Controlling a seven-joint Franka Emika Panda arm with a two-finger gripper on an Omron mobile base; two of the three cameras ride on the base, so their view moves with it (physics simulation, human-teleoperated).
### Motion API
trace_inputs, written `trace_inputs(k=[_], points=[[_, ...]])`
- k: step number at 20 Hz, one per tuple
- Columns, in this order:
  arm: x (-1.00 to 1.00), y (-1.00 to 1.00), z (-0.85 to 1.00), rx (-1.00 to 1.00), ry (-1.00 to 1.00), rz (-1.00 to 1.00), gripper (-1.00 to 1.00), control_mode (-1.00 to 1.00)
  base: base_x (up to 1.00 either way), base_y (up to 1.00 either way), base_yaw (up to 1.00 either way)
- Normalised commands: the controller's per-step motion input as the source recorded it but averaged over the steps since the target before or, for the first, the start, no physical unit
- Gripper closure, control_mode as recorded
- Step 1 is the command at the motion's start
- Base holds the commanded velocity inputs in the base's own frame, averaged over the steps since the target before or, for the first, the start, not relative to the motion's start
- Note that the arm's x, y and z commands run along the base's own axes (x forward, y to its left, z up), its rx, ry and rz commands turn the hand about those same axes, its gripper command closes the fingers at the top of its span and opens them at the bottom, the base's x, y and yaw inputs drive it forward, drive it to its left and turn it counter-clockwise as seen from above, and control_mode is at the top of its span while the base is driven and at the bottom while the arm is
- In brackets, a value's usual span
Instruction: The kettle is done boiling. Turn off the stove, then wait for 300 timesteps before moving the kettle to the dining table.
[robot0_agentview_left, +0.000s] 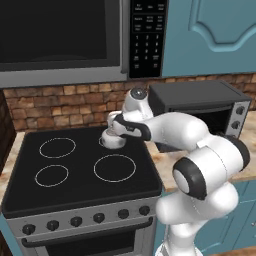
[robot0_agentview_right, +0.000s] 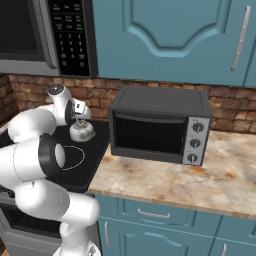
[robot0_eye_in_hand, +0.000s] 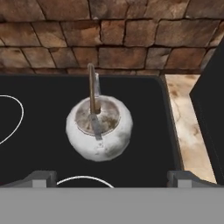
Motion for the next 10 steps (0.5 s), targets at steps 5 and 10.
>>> trace_inputs(k=[5,10], points=[[0.30,0.17,-0.09,0.00,0.00,0.00,-1.00,-1.00,0.00,0.00,0.00],[0.28,0.02,-0.09,0.00,0.00,0.00,-1.00,-1.00,0.00,0.00,0.00]])
